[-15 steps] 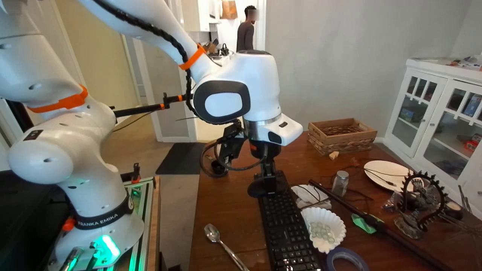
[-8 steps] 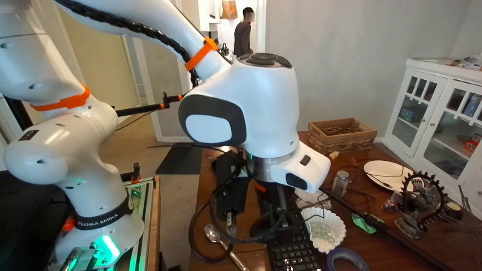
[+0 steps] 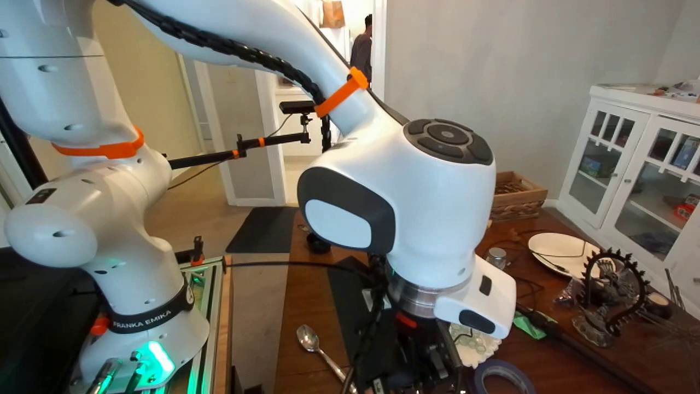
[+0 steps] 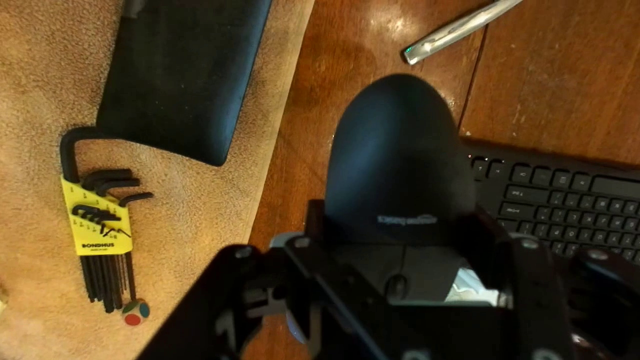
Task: Move the black mouse to the right side of the table.
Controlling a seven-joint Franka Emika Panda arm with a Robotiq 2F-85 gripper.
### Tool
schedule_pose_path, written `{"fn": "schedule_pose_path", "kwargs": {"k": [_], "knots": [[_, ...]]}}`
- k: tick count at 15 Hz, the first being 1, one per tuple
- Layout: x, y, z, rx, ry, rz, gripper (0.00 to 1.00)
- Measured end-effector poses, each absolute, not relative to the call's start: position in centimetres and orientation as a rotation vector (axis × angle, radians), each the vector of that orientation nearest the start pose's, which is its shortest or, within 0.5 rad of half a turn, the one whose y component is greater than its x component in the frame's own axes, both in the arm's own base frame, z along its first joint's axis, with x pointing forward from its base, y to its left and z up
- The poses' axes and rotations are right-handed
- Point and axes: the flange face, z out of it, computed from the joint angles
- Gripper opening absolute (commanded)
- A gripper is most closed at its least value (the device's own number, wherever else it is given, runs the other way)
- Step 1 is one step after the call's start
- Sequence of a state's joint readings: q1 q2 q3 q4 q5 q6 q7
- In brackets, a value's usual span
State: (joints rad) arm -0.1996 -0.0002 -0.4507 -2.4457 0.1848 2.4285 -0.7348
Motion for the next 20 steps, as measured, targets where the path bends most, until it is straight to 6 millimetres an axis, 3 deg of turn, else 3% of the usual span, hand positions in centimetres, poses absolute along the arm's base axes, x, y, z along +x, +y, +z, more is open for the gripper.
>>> {"fn": "schedule_pose_path", "kwargs": {"k": [1, 2, 6, 10, 20], "knots": [[38.2, -28.9, 29.8, -3.037, 0.085, -0.094, 0.67], [38.2, -29.0, 29.9, -3.037, 0.084, -0.095, 0.42], [38.4, -28.9, 29.9, -3.038, 0.099, -0.095, 0.42], [38.8, -29.8, 28.7, -3.053, 0.233, -0.095, 0.42], [40.8, -31.0, 20.8, -3.068, 0.479, -0.113, 0.42]]}}
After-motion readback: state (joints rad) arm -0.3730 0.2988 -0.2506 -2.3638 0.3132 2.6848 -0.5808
